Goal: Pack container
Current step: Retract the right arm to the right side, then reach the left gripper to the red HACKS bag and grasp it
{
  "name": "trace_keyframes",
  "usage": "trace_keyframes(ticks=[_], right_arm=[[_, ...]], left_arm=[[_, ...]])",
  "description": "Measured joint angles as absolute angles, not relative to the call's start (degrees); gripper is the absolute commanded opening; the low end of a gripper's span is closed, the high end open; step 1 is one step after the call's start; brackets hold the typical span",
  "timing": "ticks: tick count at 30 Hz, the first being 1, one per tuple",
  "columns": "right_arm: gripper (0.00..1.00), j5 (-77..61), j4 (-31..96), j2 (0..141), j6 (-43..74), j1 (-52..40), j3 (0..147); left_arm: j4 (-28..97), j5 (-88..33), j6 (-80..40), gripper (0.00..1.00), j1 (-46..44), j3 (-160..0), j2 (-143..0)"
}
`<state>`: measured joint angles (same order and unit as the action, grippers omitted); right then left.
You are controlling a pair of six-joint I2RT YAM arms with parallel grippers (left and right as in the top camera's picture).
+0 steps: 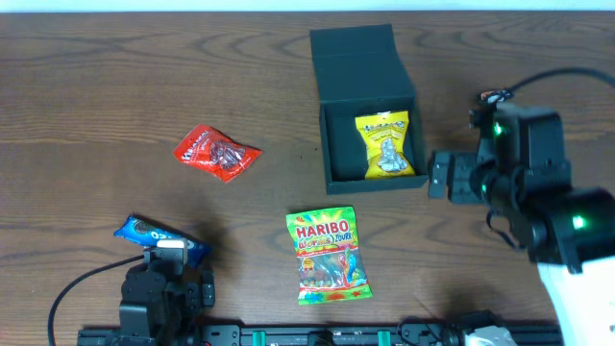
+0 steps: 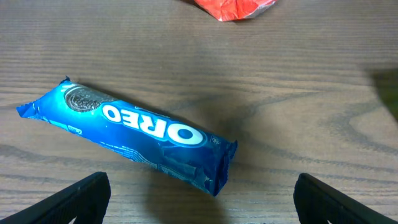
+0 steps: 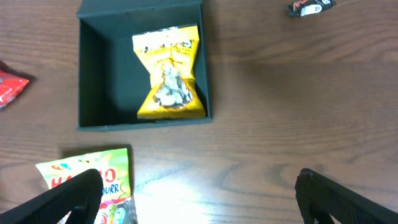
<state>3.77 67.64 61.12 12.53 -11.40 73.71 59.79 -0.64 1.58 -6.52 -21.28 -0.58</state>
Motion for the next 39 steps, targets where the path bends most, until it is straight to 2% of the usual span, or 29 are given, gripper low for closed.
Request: trace_keyframes(ticks=[14, 24, 29, 34, 39], right_arm=[[0.99, 3.9, 68.3, 58.1, 12.6, -11.4, 72.2], [0.99, 3.9, 68.3, 58.1, 12.6, -11.4, 72.2], [0.99, 3.9, 68.4, 58.1, 13.2, -11.4, 72.2], [0.99, 3.9, 68.4, 58.1, 13.5, -11.4, 72.2], [0.99, 3.9, 68.4, 58.1, 13.6, -11.4, 72.2]], left_arm=[[59.1, -0.6, 1.6, 0.95, -6.5, -21.2, -0.6], [42.1, -0.4, 1.6, 0.95, -6.5, -24.3, -0.6], [45.2, -0.2, 1.9, 0.95, -6.5, -25.8, -0.6], [42.3, -2.0, 1.9, 0.95, -6.5, -25.8, -0.6], [40.8, -4.7, -3.1, 0.95, -6.5, -25.8, -0.6]])
